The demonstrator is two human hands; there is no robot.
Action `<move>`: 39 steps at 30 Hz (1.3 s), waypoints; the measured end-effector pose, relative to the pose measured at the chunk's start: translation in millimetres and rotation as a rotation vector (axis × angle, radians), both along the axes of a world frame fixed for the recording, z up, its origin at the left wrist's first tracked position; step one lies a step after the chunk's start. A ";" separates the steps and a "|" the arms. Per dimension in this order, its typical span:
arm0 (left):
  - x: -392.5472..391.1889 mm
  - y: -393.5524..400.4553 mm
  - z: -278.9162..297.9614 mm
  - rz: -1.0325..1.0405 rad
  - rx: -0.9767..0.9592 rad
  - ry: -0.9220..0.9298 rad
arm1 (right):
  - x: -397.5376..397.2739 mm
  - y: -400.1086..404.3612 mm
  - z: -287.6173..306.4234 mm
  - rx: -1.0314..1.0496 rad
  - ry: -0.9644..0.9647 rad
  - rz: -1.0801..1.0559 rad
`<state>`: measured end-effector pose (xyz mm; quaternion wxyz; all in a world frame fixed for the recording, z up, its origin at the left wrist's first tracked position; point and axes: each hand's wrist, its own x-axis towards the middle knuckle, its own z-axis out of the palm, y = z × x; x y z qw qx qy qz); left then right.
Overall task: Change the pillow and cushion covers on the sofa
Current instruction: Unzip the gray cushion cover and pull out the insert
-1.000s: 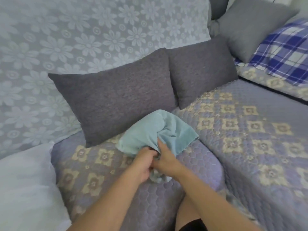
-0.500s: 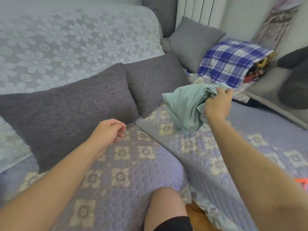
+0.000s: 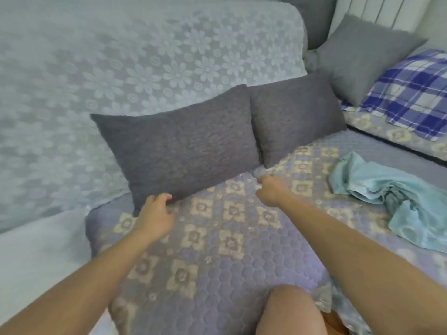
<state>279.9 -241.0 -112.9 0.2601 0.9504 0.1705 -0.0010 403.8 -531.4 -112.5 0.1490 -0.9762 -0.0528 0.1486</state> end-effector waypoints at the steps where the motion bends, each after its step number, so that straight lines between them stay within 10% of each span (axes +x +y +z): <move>1: -2.4 20.1 6.2 0.029 0.030 -0.031 | 6.7 25.4 2.2 0.013 -0.032 0.073; 13: 88.3 113.0 66.5 0.002 0.059 -0.109 | 169.4 226.7 106.3 0.105 -0.486 0.377; 22: 193.0 152.6 -4.7 0.298 -0.287 -0.370 | 190.9 235.5 -45.4 0.202 -0.699 0.175; 31: 110.3 138.3 -42.3 0.343 -0.242 -0.405 | 127.5 232.2 -48.8 0.235 -0.851 0.175; 39: -31.1 71.4 -49.9 0.250 -0.940 -0.546 | -47.4 142.6 -85.1 0.336 -0.845 -0.111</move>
